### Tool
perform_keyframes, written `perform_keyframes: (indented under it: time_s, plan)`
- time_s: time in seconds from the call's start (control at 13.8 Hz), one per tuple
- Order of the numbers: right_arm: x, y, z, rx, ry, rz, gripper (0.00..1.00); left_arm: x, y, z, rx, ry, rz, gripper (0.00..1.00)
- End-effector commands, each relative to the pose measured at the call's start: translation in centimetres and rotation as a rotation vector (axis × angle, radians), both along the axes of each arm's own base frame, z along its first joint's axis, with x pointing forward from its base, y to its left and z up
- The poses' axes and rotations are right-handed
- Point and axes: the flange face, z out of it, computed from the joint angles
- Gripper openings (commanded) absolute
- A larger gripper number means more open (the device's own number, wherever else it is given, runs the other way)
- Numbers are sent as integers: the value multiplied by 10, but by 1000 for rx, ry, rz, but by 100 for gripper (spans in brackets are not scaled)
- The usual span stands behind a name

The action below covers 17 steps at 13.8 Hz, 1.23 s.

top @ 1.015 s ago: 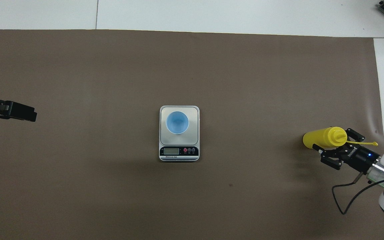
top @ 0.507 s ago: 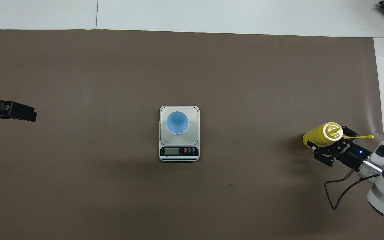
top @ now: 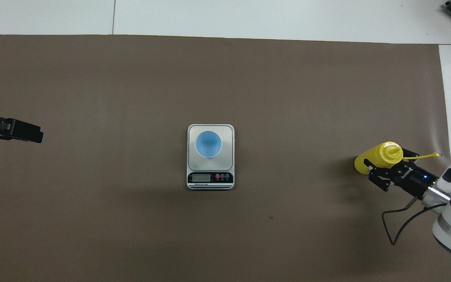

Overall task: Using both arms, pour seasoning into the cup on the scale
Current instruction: 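Grasp the yellow bottle with the right gripper and lift it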

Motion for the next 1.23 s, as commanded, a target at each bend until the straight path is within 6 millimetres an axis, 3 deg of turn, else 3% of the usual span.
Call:
perform_keyframes:
  time_s: [0.0,0.72,1.16]
  plan:
    - [9,-1,3,0,-35,-2,4,-7,3,2,-10,9,1,100]
    - [41,24,36,-12,-95,50,0,-7,3,2,-10,9,1,100]
    - [71,87,73,-36,-89,54,0,-7,3,1,-10,10,1,100]
